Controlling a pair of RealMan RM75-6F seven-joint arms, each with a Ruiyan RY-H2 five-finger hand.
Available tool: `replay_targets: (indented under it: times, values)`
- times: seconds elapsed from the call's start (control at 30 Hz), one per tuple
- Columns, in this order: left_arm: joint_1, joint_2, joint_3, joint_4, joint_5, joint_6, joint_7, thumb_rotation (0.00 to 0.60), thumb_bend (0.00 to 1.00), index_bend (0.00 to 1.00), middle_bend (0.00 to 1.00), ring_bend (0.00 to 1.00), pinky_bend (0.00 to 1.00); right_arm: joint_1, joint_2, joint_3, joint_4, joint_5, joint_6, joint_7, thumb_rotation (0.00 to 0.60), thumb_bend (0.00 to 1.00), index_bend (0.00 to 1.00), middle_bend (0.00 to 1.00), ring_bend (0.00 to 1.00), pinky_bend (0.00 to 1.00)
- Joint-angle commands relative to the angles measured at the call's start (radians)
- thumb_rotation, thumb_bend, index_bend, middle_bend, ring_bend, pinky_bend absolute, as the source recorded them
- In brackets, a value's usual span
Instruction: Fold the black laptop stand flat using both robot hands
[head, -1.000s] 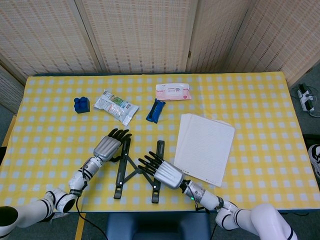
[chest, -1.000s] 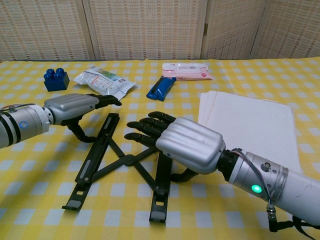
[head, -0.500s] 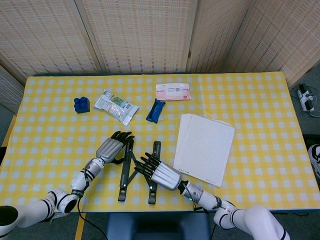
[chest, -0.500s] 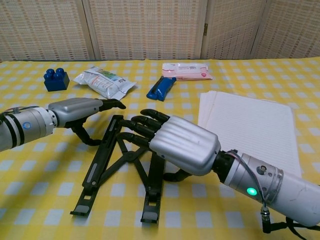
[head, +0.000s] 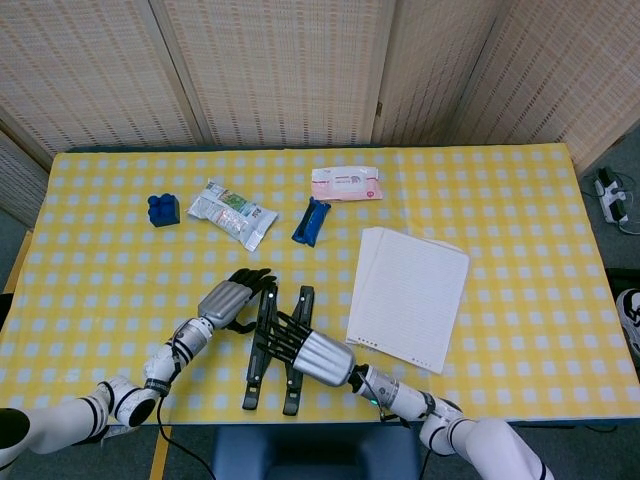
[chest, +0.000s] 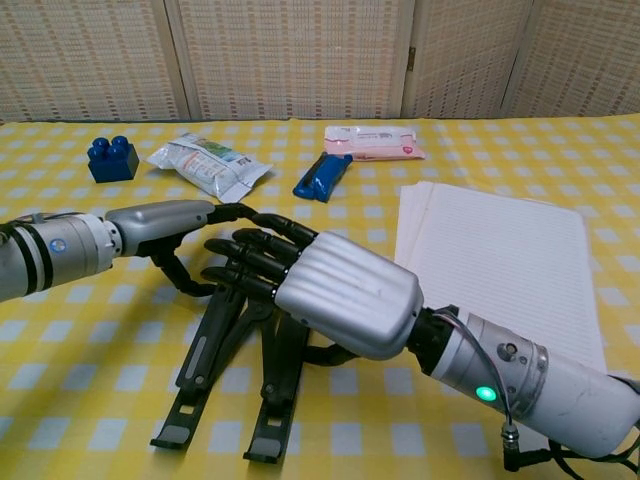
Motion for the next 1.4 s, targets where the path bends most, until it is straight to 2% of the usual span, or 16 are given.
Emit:
replay_targets:
  times: [0.03,0.53,0.7,0.8,0.83,0.93,1.07,1.13,1.27,1.4]
  values:
    - [-0.001,0.002,0.0,-0.005,-0.001,-0.004,-0.006,0.6,0.3,0.05,0.0,0.0,0.0,0.003,-0.011,-0.003,0.016,-0.001,0.007,0.007,0.6,0.22,0.0,0.0,0.0,0.0]
    - [-0.011,0.016,0.001,-0.056,-0.001,-0.01,-0.015,0.6,0.3,0.05,0.0,0.0,0.0,0.021,-0.047,-0.019,0.062,0.007,0.018,0.009,0.6,0.22,0.0,0.0,0.0,0.0]
    - [-0.001,0.034,-0.005,-0.061,-0.015,0.006,-0.001,0.6,0.3,0.04,0.0,0.0,0.0,0.016,-0.003,-0.033,0.021,0.001,0.047,0.014,0.6,0.22,0.0,0.0,0.0,0.0]
    - [0.013,0.06,-0.007,-0.087,-0.015,0.033,0.005,0.6,0.3,0.04,0.0,0.0,0.0,0.03,0.057,-0.041,-0.062,-0.002,0.032,0.021,0.6,0.22,0.0,0.0,0.0,0.0]
    - [0.017,0.069,-0.007,-0.096,-0.014,0.042,0.006,0.6,0.3,0.04,0.0,0.0,0.0,0.041,0.083,-0.043,-0.101,-0.002,0.012,0.026,0.6,0.22,0.0,0.0,0.0,0.0]
    - [0.032,0.1,-0.012,-0.128,-0.016,0.069,0.006,0.6,0.3,0.04,0.0,0.0,0.0,0.103,0.204,-0.042,-0.31,0.013,-0.115,0.04,0.6,0.22,0.0,0.0,0.0,0.0]
    - [0.051,0.142,-0.015,-0.172,-0.02,0.096,0.007,0.6,0.3,0.04,0.0,0.0,0.0,0.217,0.402,-0.002,-0.647,0.084,-0.387,-0.038,0.6,0.22,0.0,0.0,0.02,0.0]
    - [0.059,0.157,-0.014,-0.187,-0.02,0.107,0.01,0.6,0.3,0.04,0.0,0.0,0.0,0.253,0.46,0.025,-0.751,0.131,-0.499,-0.094,0.6,0.22,0.0,0.01,0.02,0.0]
    - [0.077,0.175,-0.012,-0.205,-0.024,0.129,0.016,0.6,0.3,0.04,0.0,0.0,0.0,0.314,0.521,0.086,-0.875,0.25,-0.704,-0.192,0.6,0.22,0.0,0.03,0.01,0.0]
    - [0.087,0.186,-0.011,-0.21,-0.027,0.137,0.008,0.6,0.3,0.03,0.0,0.0,0.0,0.351,0.521,0.129,-0.9,0.323,-0.802,-0.25,0.6,0.22,0.0,0.03,0.01,0.0]
